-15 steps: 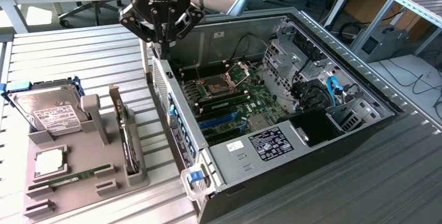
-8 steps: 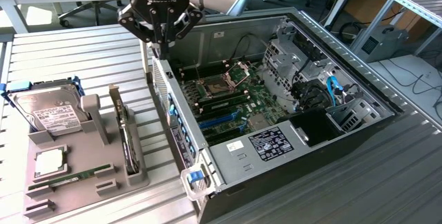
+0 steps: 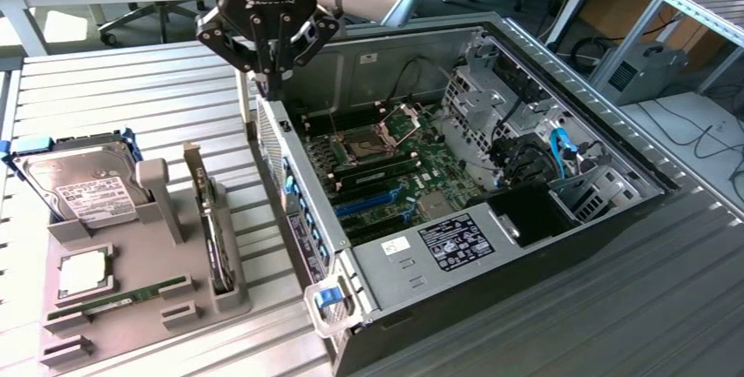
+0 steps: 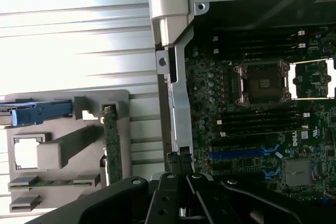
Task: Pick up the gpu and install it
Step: 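Reach for the gpu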
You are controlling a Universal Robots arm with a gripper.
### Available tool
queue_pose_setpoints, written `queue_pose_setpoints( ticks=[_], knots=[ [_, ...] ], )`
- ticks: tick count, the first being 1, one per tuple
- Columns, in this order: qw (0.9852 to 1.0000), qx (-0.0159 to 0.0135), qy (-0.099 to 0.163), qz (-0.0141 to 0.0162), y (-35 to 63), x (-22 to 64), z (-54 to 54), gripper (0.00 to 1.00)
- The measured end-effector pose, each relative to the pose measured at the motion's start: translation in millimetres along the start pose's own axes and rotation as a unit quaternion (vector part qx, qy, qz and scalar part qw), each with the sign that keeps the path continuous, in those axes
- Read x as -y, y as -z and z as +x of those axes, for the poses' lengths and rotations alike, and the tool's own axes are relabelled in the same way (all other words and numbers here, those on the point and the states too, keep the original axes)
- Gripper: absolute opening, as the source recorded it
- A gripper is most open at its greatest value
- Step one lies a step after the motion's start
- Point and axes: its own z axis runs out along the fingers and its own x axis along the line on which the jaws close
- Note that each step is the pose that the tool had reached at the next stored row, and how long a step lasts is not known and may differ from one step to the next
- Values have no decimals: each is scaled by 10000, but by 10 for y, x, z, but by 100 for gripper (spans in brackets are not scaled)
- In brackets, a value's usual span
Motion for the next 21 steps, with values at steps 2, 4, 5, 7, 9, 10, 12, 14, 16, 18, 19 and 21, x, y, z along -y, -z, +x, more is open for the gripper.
queue_pose_setpoints(
  ticks=[2, 4, 5, 7, 9, 10, 12, 14, 16, 18, 19, 21],
  knots=[
    [10000, 0, 0, 0, 0, 0, 5, 11],
    [10000, 0, 0, 0, -1, 1, 12, 11],
    [10000, 0, 0, 0, -1, 1, 14, 11],
    [10000, 0, 0, 1, -1, 1, 19, 11],
    [10000, 0, 0, 1, -1, 2, 25, 11],
    [10000, 0, 0, 1, -2, 2, 29, 11],
    [10000, 0, 0, 1, -2, 3, 33, 11],
    [10000, 0, 0, 2, -2, 3, 37, 11],
    [10000, 0, 0, 2, -2, 3, 42, 11],
    [10000, 0, 0, 2, -3, 4, 48, 11],
    [10000, 0, 0, 2, -2, 4, 50, 11],
    [10000, 0, 0, 2, -2, 4, 58, 11]
  ],
)
